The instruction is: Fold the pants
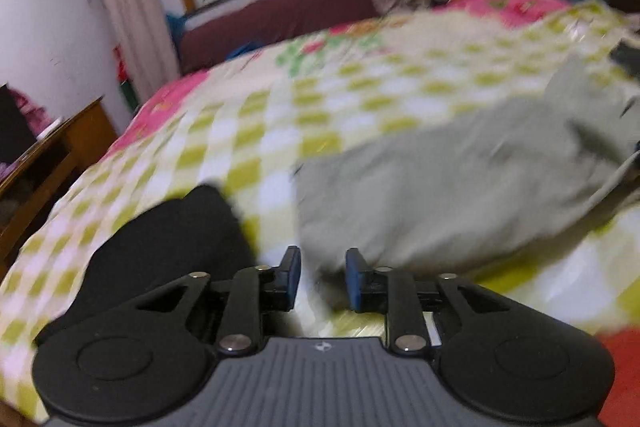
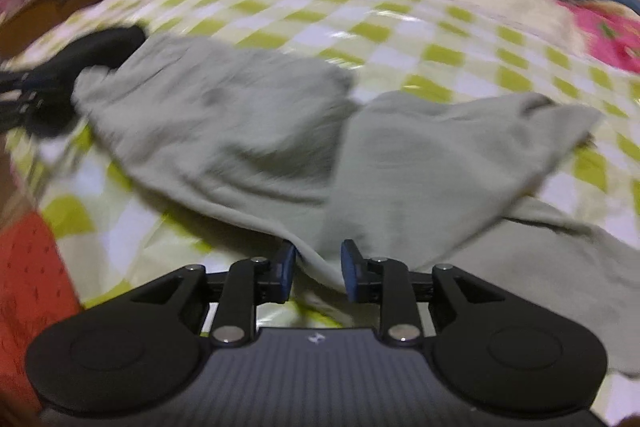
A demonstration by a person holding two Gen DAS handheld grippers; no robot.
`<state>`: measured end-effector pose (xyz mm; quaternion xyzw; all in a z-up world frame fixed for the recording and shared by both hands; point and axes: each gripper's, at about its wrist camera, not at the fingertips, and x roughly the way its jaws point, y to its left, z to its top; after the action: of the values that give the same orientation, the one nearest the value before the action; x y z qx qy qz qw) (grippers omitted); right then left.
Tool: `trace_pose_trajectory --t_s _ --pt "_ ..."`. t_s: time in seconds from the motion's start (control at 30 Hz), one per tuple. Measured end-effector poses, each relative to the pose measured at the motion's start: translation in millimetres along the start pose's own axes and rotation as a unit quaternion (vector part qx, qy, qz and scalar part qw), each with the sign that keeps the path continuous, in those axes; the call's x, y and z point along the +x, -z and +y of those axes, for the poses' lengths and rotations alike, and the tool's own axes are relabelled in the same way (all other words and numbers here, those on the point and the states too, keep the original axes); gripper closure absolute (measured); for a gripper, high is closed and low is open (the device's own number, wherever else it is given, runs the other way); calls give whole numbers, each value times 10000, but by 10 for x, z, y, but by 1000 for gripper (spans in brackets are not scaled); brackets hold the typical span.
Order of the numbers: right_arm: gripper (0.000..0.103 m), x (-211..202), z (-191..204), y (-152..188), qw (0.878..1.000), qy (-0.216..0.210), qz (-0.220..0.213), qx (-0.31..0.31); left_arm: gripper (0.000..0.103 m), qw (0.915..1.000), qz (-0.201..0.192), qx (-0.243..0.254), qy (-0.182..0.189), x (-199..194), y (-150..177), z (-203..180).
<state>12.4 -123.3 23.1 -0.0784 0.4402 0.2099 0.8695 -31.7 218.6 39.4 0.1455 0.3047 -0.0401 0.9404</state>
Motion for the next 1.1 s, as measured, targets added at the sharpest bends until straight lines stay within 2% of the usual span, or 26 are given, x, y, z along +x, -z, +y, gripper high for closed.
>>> trace_pose_trajectory --t_s 0.07,0.1,0.13,0.2,0.23,0.37,0.5,0.6,0.73,0.83,0.87,0.9,0.97,1.1 --pt "76 -44 -181 -7 9992 187 -110 322 53 9998 -61 124 156 114 -81 -160" --pt "75 -56 -275 -14 9983 311 -137 481 53 9996 19 233 182 207 -91 -242" --pt "75 -70 -363 -28 9971 408 -157 616 53 9989 209 333 240 331 -75 -313" --pt "74 -111 -589 -57 9938 537 -205 954 51 9934 914 584 376 592 16 -414" --pt "73 -135 -682 -67 9920 557 -257 1103 49 9909 1085 715 362 647 71 -452" --pt "61 -141 -1114 -129 9784 816 -501 1830 49 9903 1047 848 324 515 25 -507" --pt "61 28 -1690 -201 9471 868 -950 2941 49 9934 662 796 500 405 -196 -633" --pt "60 225 -2088 -247 9208 618 -1201 3659 49 9915 396 931 813 409 -383 -860" --pt "60 505 -2429 -381 8992 422 -1448 4107 49 9845 297 1021 1393 555 -591 -1232" --pt "59 797 -2630 -439 8836 258 -1376 4468 49 9772 402 1125 1756 675 -669 -1532" --pt "70 893 -2672 -456 8815 244 -1335 4523 49 9754 436 1173 1817 703 -690 -1603" --pt "98 938 -2680 -464 8813 291 -1325 4527 49 9734 462 1247 1867 729 -707 -1689" --pt "100 899 -2729 -444 8723 158 -1380 4689 49 9702 457 1404 1923 722 -725 -1841" --pt "100 290 -2792 -307 8599 -115 -2143 4631 49 9646 406 1544 2098 681 -758 -1996"
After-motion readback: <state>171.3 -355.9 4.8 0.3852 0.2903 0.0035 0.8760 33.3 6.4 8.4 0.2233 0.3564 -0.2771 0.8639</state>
